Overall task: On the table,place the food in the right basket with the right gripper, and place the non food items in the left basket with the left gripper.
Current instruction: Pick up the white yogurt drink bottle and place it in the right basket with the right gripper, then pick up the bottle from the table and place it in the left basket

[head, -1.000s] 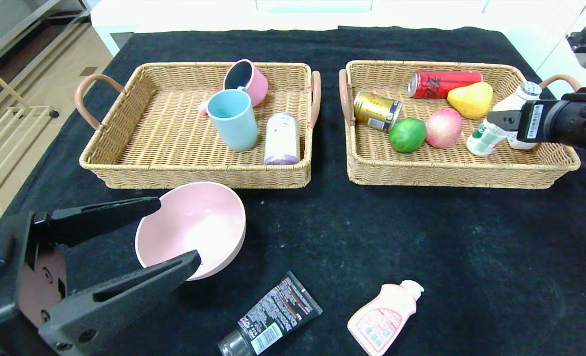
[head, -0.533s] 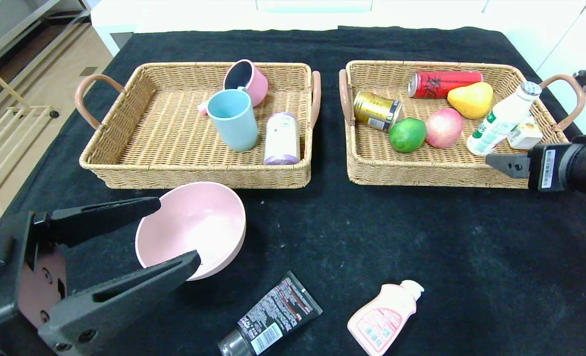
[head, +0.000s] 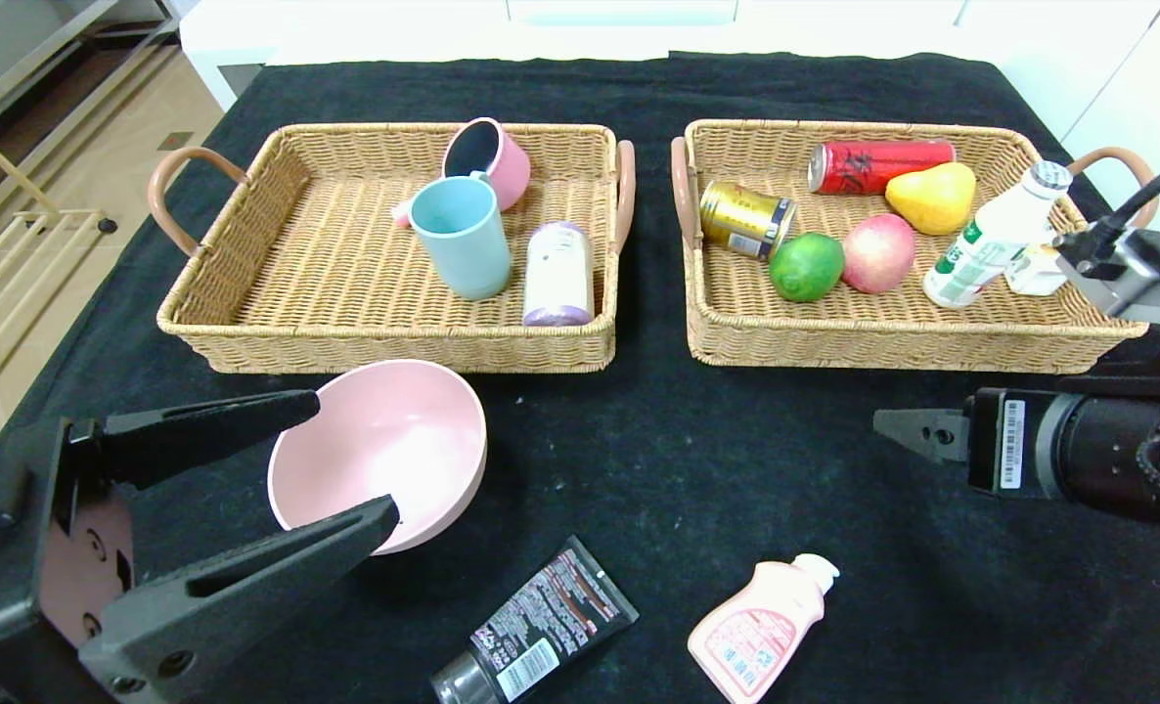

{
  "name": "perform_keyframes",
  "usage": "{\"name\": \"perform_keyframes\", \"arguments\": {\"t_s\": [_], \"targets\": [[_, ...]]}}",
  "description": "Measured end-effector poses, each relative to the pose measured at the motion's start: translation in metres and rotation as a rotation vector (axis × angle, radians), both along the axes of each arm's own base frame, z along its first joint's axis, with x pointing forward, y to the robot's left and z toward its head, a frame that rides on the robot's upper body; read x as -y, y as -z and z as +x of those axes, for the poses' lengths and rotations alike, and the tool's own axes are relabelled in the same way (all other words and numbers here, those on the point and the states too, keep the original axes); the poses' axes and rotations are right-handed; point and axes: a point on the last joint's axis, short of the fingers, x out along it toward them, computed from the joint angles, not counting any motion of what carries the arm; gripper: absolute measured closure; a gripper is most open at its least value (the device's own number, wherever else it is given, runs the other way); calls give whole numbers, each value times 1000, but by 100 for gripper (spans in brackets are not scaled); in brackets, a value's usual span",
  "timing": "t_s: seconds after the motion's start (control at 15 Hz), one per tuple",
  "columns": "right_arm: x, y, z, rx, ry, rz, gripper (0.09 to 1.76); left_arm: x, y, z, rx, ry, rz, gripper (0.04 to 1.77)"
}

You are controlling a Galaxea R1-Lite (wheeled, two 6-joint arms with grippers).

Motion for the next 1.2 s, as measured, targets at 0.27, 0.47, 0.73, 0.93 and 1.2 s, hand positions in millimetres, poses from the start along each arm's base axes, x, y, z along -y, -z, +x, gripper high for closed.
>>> {"name": "perform_keyframes", "arguments": {"t_s": [0.27,0.47,0.73,0.93,1.2], "targets": [[-24,-6,-6,-198,45,96,15,1,2,2,-9,0,5,9],[-51,2,-2,-264,50,132,15,2,3,3,-15,-1,9,9],[-73,21,0,-415,19,152,15,2,3,3,-16,0,10,9],[-80,26,0,-470,6,156,15,2,4,4,-20,0,12,9],[-88,38,3,-515,28,143,15,3,4,4,-21,0,13,9]]}}
